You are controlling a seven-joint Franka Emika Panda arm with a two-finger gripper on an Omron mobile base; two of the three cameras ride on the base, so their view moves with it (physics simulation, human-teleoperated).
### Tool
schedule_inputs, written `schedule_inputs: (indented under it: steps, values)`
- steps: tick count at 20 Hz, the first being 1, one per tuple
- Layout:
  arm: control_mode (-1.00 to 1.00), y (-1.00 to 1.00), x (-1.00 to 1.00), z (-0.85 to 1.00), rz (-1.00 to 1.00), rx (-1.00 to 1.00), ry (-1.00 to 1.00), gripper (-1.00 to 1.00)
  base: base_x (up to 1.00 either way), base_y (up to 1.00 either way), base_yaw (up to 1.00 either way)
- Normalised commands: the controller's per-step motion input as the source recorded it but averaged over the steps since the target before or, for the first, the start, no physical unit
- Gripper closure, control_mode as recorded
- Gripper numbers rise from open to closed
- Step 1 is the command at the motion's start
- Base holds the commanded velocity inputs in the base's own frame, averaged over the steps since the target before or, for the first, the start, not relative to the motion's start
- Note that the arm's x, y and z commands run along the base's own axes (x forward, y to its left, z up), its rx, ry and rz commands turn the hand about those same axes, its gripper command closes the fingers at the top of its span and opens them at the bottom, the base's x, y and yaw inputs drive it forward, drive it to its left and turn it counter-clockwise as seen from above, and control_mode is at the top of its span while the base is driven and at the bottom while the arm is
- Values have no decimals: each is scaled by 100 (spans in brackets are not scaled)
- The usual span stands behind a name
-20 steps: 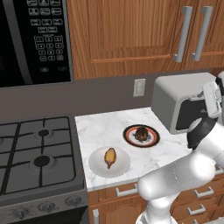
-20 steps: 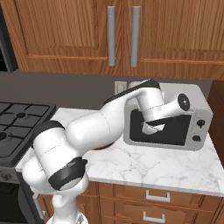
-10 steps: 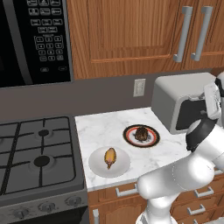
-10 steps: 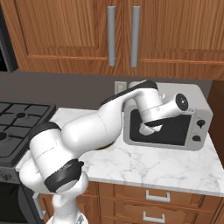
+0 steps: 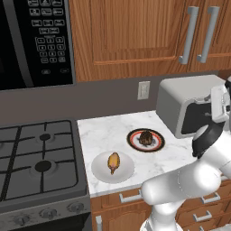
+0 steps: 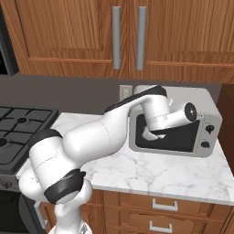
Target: Open the toaster oven door. Place the bread on the bottom rack in the toaster oven and place the chicken drumstick on the top rack.
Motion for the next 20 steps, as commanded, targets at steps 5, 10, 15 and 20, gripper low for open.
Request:
schedule_inputs:
  steps: [5,10,15,20]
  values:
    - [-100,8,5,0,-2,1,0,-100,0,0,0]
    - [-100,2,15,-1,0,0,0,-100,0,0,0]
    - [-100,0,7,-10,0,0,1,-100,0,0,0]
    - [-100,0,-3,-27,0,0,7,-100,0,0,0]
